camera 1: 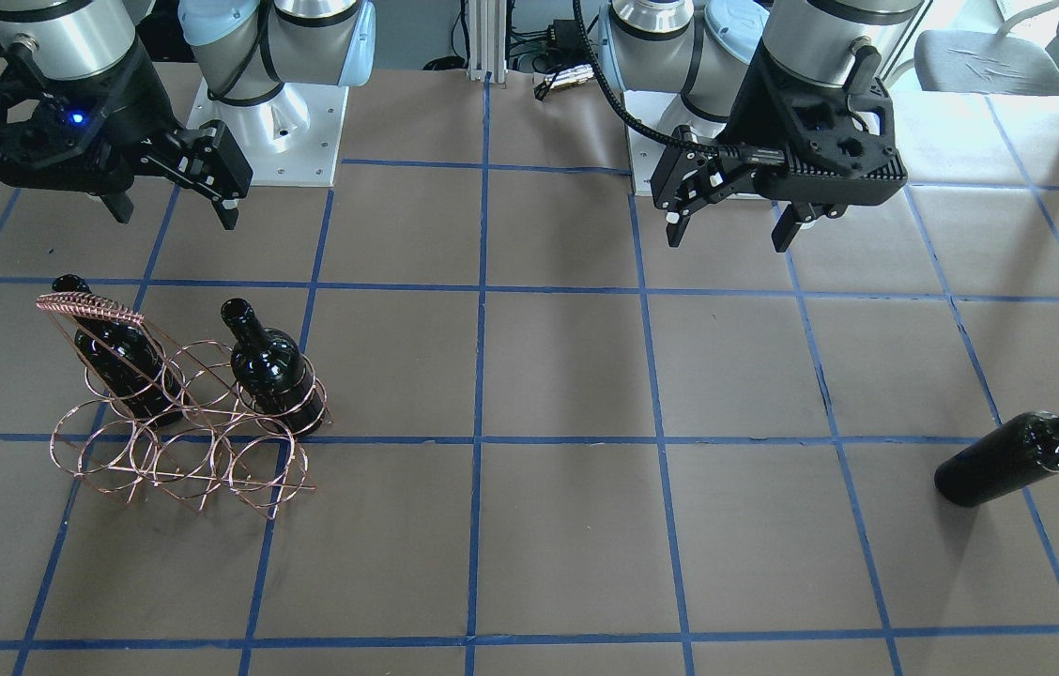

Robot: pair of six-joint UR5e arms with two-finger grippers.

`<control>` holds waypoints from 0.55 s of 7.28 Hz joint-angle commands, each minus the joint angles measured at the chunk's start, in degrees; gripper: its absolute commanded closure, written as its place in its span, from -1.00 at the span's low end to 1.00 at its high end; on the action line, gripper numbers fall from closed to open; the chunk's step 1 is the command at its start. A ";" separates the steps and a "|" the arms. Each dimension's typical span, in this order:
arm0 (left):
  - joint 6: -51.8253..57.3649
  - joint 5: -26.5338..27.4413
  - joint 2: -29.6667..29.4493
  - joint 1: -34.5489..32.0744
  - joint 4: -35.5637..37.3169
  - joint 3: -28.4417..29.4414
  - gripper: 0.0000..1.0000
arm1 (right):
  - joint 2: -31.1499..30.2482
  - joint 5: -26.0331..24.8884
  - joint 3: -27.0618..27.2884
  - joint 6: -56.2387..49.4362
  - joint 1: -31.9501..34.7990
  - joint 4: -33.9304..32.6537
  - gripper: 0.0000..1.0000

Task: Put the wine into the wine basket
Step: 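Lower the left gripper over the neck of the lying dark bottle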

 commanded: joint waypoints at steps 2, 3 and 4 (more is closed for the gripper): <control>0.48 -0.04 -0.06 0.80 0.34 -0.10 -1.00 | -0.09 -0.07 -0.05 -0.32 -0.05 -0.09 -1.00; 3.88 0.31 0.02 2.81 0.43 -0.10 -1.00 | -0.09 0.02 0.04 0.03 -0.05 -0.09 -0.99; 5.74 0.23 0.20 6.92 0.43 -0.01 -1.00 | -0.18 0.02 -0.05 -0.05 -0.05 -0.09 -1.00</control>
